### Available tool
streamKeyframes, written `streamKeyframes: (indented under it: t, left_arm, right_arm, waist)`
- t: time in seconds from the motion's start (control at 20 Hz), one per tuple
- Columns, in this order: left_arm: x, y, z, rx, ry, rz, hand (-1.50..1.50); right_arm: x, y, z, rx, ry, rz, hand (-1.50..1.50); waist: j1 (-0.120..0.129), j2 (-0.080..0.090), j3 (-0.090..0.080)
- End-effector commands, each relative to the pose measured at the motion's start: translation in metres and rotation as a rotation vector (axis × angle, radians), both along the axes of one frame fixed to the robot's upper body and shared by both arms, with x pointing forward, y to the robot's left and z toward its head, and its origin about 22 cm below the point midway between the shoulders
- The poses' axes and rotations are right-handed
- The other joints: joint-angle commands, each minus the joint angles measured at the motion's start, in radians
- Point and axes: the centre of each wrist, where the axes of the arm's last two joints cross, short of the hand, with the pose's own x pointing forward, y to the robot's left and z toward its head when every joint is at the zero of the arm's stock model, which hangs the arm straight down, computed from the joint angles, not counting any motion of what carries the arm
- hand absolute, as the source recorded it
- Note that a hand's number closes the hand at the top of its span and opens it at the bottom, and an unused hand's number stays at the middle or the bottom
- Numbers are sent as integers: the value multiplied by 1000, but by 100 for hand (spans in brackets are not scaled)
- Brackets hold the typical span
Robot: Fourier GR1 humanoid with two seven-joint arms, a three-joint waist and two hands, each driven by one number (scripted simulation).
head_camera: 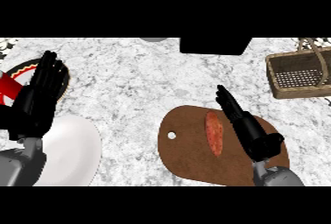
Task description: Pick the sweet potato from the cutting board and place it in the basket
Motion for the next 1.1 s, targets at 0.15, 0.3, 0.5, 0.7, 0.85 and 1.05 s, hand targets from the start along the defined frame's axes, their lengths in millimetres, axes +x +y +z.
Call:
streamKeyframes:
  t: [0.15, 0.3, 0.5, 0.7, 0.85, 1.05]
  left_arm:
    - [-3, 26, 0, 246, -72, -71, 0]
    - [-4, 22, -5, 249, -30, -45, 0]
    - [8, 27, -14, 380, -32, -145, 0]
    - [5, 15, -20, 367, -36, -143, 0]
    - [-1, 32, -26, 380, -15, -126, 0]
    - [2, 35, -30, 382, -3, -105, 0]
  right_arm:
    - [22, 57, 42, 85, -45, 263, 150]
    - [25, 18, 44, 479, -124, -206, 150]
    - [-11, 144, 52, 356, 9, 244, -150]
    - [1, 164, 95, 164, -150, 99, -150]
    - [21, 142, 105, -131, -241, 13, -150]
    - [61, 100, 139, -541, -230, -50, -150]
  waist:
    - [13, 23, 46]
    - [-100, 19, 94]
    - [6, 22, 46]
    - [-8, 12, 44]
    - [-24, -3, 40]
    - [-40, 0, 37]
